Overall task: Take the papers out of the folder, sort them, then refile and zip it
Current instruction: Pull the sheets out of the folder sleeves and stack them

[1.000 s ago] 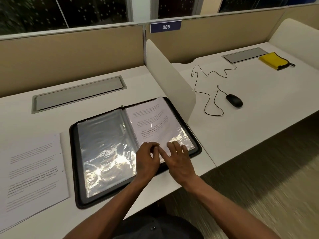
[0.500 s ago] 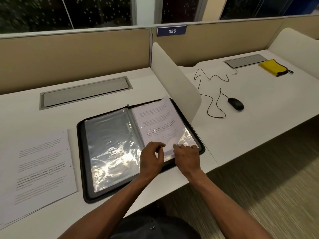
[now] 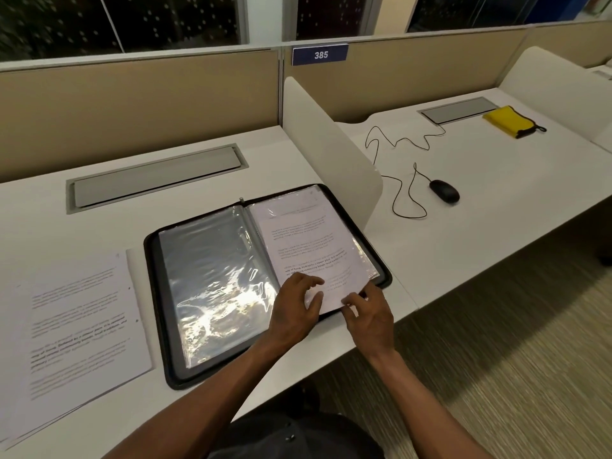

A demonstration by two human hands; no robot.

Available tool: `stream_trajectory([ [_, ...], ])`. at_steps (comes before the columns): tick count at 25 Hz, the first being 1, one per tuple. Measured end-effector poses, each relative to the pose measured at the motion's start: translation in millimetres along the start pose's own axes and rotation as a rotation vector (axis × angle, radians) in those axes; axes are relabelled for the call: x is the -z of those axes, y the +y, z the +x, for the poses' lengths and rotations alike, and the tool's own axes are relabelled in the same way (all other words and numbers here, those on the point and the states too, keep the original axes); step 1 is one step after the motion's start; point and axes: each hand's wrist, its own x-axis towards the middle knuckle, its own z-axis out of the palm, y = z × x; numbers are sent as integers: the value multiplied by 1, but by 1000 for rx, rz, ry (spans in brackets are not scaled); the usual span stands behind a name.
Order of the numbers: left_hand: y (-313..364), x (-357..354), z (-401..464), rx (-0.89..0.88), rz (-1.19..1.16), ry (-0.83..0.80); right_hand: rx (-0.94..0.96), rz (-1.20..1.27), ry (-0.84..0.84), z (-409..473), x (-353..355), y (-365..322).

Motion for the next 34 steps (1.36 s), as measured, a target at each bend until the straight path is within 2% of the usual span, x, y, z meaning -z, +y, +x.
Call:
stream_trajectory([
  [2,-4,7,-13,-52,83,-98,-119,127,6,-16,6,-1],
  [5,-12,9,-37,-368,369,-316,-294,313,45,-39,14,-6],
  [7,-12,3,-48,-493,531,-337,-401,410,36,-54,21,-14],
  [9,-9,-1,-53,-530,547,-288,-467,472,-9,-66,30,-21],
  [11,-7,-3,-58,-614,553,-306,-447,545,-18,-75,43,-22],
  [13,-5,-1,-64,-715,593,-344,-538,688,95,-71,57,-20],
  [15,1,2,-70,-786,610,-376,-752,724,176,-49,69,-12],
  [16,3,2,-73,-809,615,-406,-860,664,122,-36,72,-4],
  [18,7,0,-83,-872,641,-467,-976,509,-118,-13,71,12],
  [20,11,-4,-92,-946,670,-526,-945,364,-315,-2,62,16],
  [23,16,-4,-96,-982,694,-546,-878,207,-393,-7,48,15],
  [25,19,3,-97,-914,590,-508,-897,261,-362,-17,50,10],
  [26,21,7,-98,-824,503,-467,-922,337,-355,-23,54,9],
  [30,13,24,-107,-254,180,-198,-963,588,-378,-43,88,1],
  [34,7,34,-104,138,-34,-204,-982,704,-342,-54,131,-18],
])
